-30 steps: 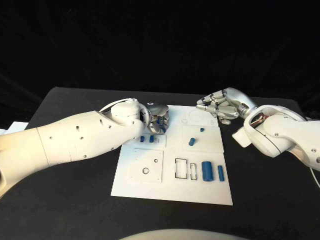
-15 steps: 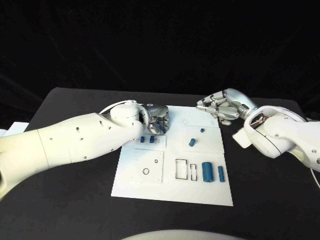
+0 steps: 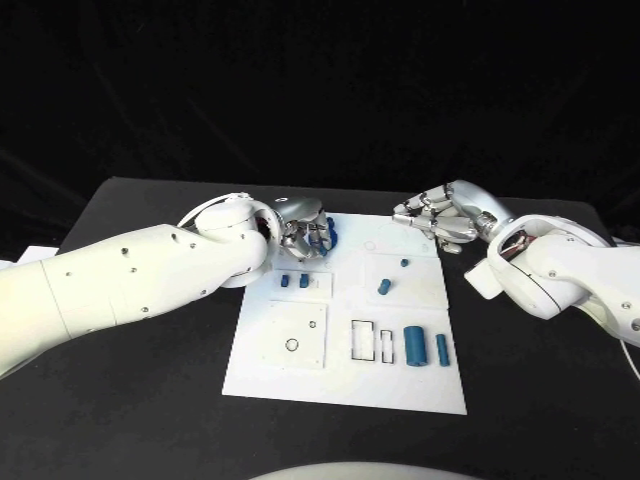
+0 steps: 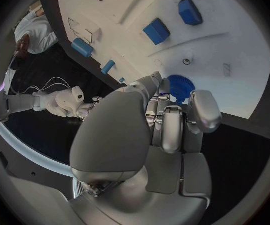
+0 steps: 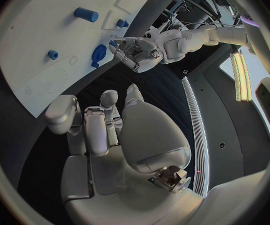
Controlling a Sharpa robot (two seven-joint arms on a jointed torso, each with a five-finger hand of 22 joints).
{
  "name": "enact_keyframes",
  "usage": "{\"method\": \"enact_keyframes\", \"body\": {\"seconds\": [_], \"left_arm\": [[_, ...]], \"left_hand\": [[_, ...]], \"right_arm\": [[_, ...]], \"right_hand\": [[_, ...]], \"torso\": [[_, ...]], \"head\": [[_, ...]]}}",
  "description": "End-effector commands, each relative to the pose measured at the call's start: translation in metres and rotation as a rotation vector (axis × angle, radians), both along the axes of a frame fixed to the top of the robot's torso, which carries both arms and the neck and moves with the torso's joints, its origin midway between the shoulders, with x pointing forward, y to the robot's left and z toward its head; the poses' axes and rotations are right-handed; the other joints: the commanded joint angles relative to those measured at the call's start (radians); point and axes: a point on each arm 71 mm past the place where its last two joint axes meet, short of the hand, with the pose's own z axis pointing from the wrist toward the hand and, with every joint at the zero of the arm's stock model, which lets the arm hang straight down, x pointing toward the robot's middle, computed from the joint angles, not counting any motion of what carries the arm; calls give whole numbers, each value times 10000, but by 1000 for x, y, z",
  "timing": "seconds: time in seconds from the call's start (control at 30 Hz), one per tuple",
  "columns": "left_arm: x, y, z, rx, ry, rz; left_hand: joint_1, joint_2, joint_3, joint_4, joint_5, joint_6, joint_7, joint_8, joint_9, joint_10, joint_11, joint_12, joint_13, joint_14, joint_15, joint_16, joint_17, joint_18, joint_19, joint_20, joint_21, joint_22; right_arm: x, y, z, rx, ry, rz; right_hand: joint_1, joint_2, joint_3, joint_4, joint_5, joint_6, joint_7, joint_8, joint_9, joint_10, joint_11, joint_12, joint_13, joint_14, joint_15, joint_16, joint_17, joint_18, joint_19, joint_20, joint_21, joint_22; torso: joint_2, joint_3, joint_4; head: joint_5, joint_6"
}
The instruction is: Assemble the parts on the task board
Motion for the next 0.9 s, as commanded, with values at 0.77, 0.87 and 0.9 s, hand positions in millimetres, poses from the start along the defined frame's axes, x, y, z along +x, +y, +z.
{"method": "enact_keyframes", "body": {"seconds": [0.77, 0.87, 0.9], "left_arm": [[1, 42, -2, -91, 1169, 589], [1, 41, -4, -5, 1188, 632], [2, 41, -5, 22, 1182, 652]], "left_hand": [[-191, -29, 69, -80, 11, -100, 93, -123, -50, -80, 83, -139, 20, 61, 39, -96, -96, -58, -79, 68, -44, 3], [-201, -29, 72, -80, 11, -96, 92, -124, -51, -79, 84, -143, 22, 60, 40, -96, -97, -58, -81, 71, -42, 6], [-201, -29, 72, -80, 11, -96, 92, -124, -51, -79, 84, -143, 22, 60, 40, -96, -97, -58, -81, 71, -42, 6]], "right_arm": [[0, -2, -1, -203, -81, -18], [0, -2, -1, -202, -82, -19], [0, -2, -1, -201, -83, -18]], "right_hand": [[14, 42, -83, 9, 29, 61, 8, 34, 17, -21, -8, 32, 3, 337, -69, -59, -8, 146, 13, -5, 6, -3], [14, 42, -83, 9, 29, 61, 8, 34, 17, -21, -8, 32, 3, 337, -69, -59, -8, 146, 13, -5, 6, -3], [14, 42, -83, 9, 29, 61, 8, 34, 17, -21, -8, 32, 3, 337, -69, -59, -8, 146, 13, -5, 6, -3]], "torso": [[-4, 5, 36], [-7, 3, 33], [-6, 6, 33]], "head": [[78, -45], [82, -51], [79, -51]]}}
